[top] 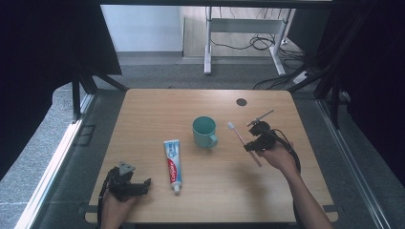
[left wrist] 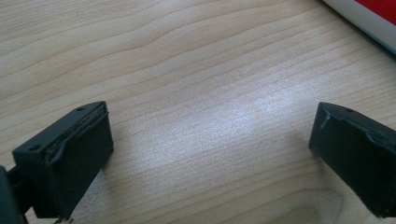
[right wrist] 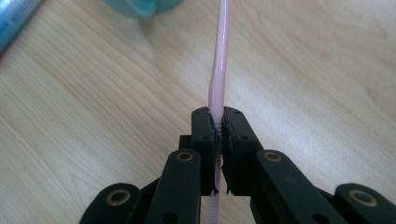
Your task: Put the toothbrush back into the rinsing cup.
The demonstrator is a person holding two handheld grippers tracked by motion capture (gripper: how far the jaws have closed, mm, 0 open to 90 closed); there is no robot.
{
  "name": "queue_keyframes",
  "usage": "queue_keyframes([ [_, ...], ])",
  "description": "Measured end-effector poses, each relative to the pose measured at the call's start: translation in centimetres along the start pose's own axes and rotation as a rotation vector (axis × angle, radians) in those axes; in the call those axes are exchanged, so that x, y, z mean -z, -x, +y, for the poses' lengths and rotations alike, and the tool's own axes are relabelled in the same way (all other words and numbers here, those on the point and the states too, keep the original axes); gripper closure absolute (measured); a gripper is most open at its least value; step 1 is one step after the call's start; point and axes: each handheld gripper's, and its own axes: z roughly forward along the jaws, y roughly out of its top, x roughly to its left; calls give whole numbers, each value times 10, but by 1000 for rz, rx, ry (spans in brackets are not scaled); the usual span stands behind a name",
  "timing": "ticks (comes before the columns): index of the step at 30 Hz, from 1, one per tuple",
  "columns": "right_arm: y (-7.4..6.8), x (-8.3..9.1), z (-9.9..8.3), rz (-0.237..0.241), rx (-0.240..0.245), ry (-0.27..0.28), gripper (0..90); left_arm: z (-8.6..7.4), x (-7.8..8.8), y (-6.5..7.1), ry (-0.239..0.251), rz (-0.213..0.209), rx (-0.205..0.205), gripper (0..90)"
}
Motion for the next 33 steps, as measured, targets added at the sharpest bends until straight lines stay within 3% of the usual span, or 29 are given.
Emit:
queue_keyframes([
  [17, -3, 8, -1, -22, 23, 245, 836, 0, 0, 0, 0, 0, 0, 0],
  [33, -14, 12, 16, 19, 50, 431, 837, 0, 0, 0, 1, 0, 1, 0],
])
